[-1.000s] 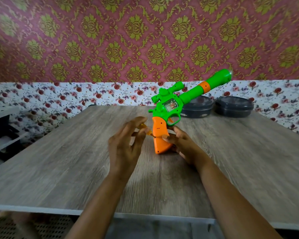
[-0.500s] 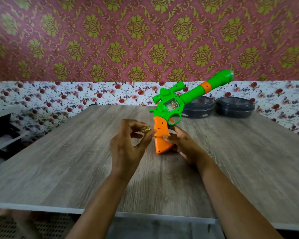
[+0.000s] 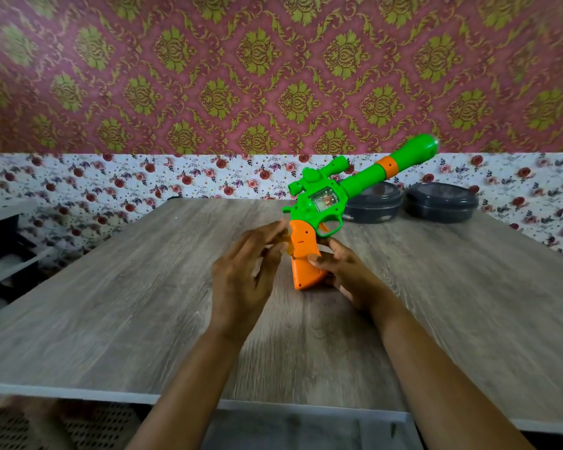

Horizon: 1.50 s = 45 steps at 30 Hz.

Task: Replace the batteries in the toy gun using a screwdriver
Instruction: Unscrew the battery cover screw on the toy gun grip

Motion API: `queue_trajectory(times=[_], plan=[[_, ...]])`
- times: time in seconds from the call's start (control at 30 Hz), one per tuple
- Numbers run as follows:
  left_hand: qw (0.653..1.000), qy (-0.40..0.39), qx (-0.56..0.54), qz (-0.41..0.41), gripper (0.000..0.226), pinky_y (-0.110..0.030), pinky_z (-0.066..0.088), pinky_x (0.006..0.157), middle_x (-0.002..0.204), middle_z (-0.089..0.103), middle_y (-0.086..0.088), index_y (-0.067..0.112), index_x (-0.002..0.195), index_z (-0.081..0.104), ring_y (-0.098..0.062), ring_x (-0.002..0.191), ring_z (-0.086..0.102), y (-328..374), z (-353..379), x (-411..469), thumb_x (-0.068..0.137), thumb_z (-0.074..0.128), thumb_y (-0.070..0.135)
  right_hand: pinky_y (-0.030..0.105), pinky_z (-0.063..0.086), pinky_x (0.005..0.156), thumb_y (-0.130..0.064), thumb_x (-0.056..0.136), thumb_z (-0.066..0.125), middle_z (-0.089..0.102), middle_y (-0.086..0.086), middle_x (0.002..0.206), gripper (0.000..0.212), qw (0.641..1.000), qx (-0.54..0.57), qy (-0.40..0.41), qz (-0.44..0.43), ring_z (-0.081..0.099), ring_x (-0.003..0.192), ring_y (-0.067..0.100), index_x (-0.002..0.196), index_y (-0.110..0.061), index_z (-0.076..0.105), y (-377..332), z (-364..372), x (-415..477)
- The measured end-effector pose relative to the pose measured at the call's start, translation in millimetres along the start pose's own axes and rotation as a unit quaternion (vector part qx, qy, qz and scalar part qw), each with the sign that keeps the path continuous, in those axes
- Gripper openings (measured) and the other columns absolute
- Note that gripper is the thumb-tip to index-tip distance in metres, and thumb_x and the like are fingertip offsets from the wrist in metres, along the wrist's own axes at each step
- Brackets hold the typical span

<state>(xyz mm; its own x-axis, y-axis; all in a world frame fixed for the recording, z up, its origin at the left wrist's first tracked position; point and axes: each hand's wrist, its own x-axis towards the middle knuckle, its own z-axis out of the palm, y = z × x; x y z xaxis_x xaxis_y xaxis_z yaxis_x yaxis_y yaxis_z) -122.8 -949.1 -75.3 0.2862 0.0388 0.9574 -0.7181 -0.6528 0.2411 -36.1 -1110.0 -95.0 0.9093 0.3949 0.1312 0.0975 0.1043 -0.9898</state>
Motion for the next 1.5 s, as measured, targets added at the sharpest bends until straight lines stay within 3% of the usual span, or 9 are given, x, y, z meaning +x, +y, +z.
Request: queue_trajectory(times=[0.17, 0.3, 0.43, 0.67, 0.83, 0.97, 1.2, 1.37, 1.5], plan=[[0.996, 0.038, -0.051, -0.057, 0.024, -0.012, 0.05, 0.065, 0.093, 0.06, 0.011, 0.021, 0.091, 0.047, -0.006, 0.075, 0.061, 0.5, 0.3, 0.0, 0.08, 0.067, 0.028, 0.044, 0.048, 0.095, -0.01, 0.092, 0.052, 0.062, 0.0, 0.113, 0.039, 1.0, -0.005, 0.0, -0.002, 0.06, 0.104, 0.017, 0.127, -0.023, 0.042, 0.7, -0.4, 0.4], [0.997, 0.031, -0.034, -0.058, 0.028, -0.013, 0.051, 0.065, 0.09, 0.063, 0.002, 0.021, 0.102, 0.046, -0.006, 0.079, 0.062, 0.0, 0.5, -0.6, 0.083, 0.064, 0.031, 0.046, 0.046, 0.099, -0.012, 0.091, 0.054, 0.061, 0.001, 0.117, 0.043, 1.0, -0.007, 0.002, 0.004, 0.058, 0.11, 0.021, 0.131, -0.023, 0.041, 1.8, -1.6, 2.3], [0.999, 0.011, -0.021, -0.026, 0.015, -0.017, 0.052, 0.068, 0.104, 0.053, 0.001, 0.02, 0.101, 0.055, -0.007, 0.084, 0.059, -4.2, 0.4, 0.3, 0.088, 0.06, 0.026, 0.045, 0.045, 0.099, -0.013, 0.091, 0.055, 0.061, 0.001, 0.117, 0.04, 1.0, -0.007, 0.002, 0.007, 0.058, 0.11, 0.021, 0.126, -0.026, 0.042, 2.9, -2.4, 3.4], [1.0, -0.01, 0.01, 0.007, 0.035, -0.012, 0.049, 0.084, 0.116, 0.059, 0.006, 0.011, 0.124, 0.058, -0.007, 0.1, 0.061, -1.1, 0.5, 0.7, 0.09, 0.053, 0.011, 0.045, 0.048, 0.095, -0.011, 0.092, 0.053, 0.06, 0.004, 0.119, 0.034, 1.0, -0.005, 0.0, 0.004, 0.058, 0.109, 0.022, 0.121, -0.028, 0.044, 3.2, -2.4, 2.1], [0.999, 0.008, -0.018, -0.03, 0.024, -0.007, 0.049, 0.069, 0.094, 0.066, -0.001, 0.014, 0.108, 0.063, -0.002, 0.08, 0.061, -2.8, -1.4, -0.5, 0.085, 0.065, 0.019, 0.054, 0.042, 0.102, -0.013, 0.09, 0.057, 0.061, 0.005, 0.12, 0.04, 1.0, -0.009, 0.004, 0.006, 0.056, 0.116, 0.028, 0.126, -0.024, 0.044, 5.3, -3.3, 3.6], [0.995, 0.018, -0.044, -0.09, 0.024, -0.012, 0.046, 0.056, 0.08, 0.058, 0.017, 0.032, 0.089, 0.044, -0.005, 0.066, 0.06, 0.8, 0.2, 0.5, 0.079, 0.066, 0.034, 0.054, 0.043, 0.101, -0.023, 0.077, 0.064, 0.062, 0.006, 0.119, 0.057, 1.0, -0.004, 0.001, 0.005, 0.057, 0.116, 0.028, 0.13, -0.021, 0.043, 4.8, -2.6, 4.1], [0.998, -0.019, -0.038, -0.056, 0.03, -0.015, 0.054, 0.069, 0.096, 0.067, 0.001, 0.026, 0.117, 0.056, -0.004, 0.08, 0.066, -4.3, 1.8, -0.4, 0.089, 0.057, 0.016, 0.048, 0.045, 0.1, -0.012, 0.091, 0.054, 0.062, -0.001, 0.113, 0.036, 1.0, -0.005, -0.004, 0.006, 0.058, 0.109, 0.021, 0.122, -0.027, 0.044, 4.2, -3.8, 4.2], [0.997, -0.024, -0.047, -0.055, 0.037, -0.007, 0.052, 0.069, 0.095, 0.064, 0.015, 0.02, 0.127, 0.05, 0.013, 0.077, 0.064, -2.3, 0.4, 0.2, 0.091, 0.05, 0.016, 0.049, 0.047, 0.096, -0.011, 0.091, 0.054, 0.063, 0.001, 0.115, 0.033, 1.0, 0.0, 0.0, 0.007, 0.058, 0.11, 0.023, 0.12, -0.027, 0.047, 5.7, -4.1, 4.6], [0.996, -0.005, -0.034, -0.077, 0.022, -0.007, 0.048, 0.057, 0.089, 0.062, 0.024, 0.024, 0.104, 0.06, 0.01, 0.069, 0.063, -2.1, -1.5, 1.6, 0.084, 0.067, 0.025, 0.049, 0.048, 0.095, -0.013, 0.09, 0.056, 0.063, 0.003, 0.116, 0.04, 1.0, -0.001, 0.002, 0.009, 0.059, 0.11, 0.024, 0.127, -0.023, 0.044, 5.8, -4.3, 5.1]])
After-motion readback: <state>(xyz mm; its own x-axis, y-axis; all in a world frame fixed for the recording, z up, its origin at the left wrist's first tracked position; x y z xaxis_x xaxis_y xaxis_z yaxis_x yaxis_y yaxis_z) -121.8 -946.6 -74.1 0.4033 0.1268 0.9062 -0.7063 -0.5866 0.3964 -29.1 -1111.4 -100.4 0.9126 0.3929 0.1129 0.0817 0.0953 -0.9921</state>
